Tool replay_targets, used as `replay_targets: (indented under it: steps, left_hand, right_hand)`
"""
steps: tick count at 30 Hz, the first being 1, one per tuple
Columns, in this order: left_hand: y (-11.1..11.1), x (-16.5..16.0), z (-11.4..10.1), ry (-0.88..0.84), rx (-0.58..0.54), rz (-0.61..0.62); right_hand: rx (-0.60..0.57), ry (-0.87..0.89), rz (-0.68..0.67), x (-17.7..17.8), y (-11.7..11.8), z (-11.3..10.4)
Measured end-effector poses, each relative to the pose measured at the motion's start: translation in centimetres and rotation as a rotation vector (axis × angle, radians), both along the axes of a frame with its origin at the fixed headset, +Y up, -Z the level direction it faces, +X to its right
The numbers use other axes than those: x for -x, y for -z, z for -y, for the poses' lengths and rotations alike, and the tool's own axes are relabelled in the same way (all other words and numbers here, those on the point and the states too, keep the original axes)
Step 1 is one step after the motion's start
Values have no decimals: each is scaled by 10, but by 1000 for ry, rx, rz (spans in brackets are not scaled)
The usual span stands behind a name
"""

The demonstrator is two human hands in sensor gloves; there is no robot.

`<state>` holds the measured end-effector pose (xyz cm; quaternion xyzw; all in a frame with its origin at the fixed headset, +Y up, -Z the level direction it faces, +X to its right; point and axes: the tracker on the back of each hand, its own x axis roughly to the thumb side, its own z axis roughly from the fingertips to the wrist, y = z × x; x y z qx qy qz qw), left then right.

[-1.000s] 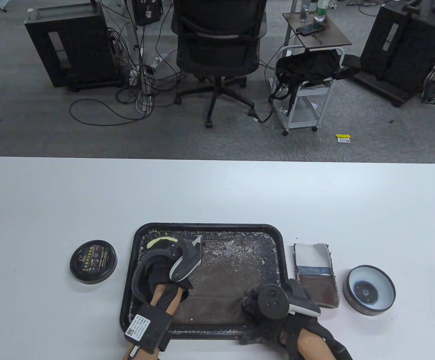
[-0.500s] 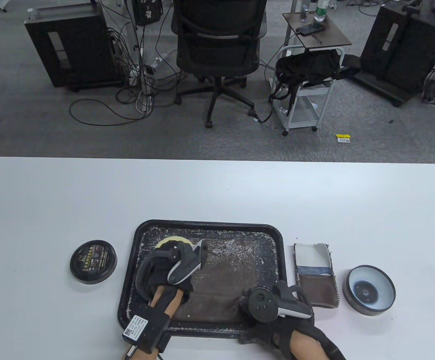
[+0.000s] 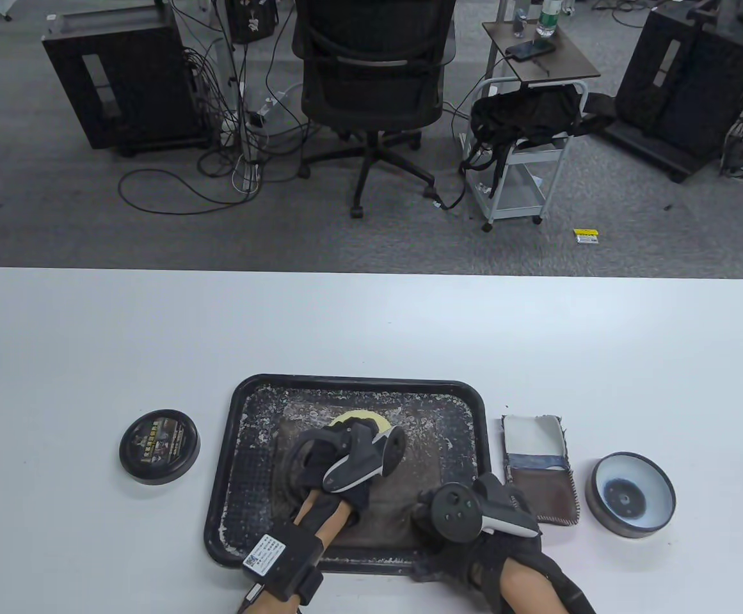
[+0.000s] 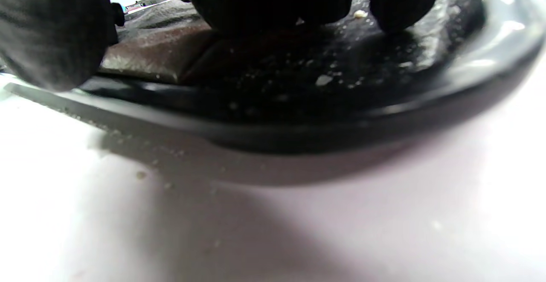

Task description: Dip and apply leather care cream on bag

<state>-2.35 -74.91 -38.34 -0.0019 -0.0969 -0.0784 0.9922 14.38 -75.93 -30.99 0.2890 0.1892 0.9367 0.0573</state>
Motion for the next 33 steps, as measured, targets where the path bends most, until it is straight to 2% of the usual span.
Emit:
replay_targets:
  steps: [15, 17, 25, 33]
  left_hand:
    - [-11, -52, -2, 13, -40, 202]
    - [-17, -60, -8, 12, -28, 232]
    - [-14, -60, -7, -43, 28, 291]
    - [-17, -52, -7, 42, -12, 250]
  right_hand:
    - [22, 43, 64, -12, 5, 2]
    - [28, 51, 70, -14, 5, 2]
    - [7, 47, 98, -13, 4, 2]
    - [0, 54, 119, -13, 5, 2]
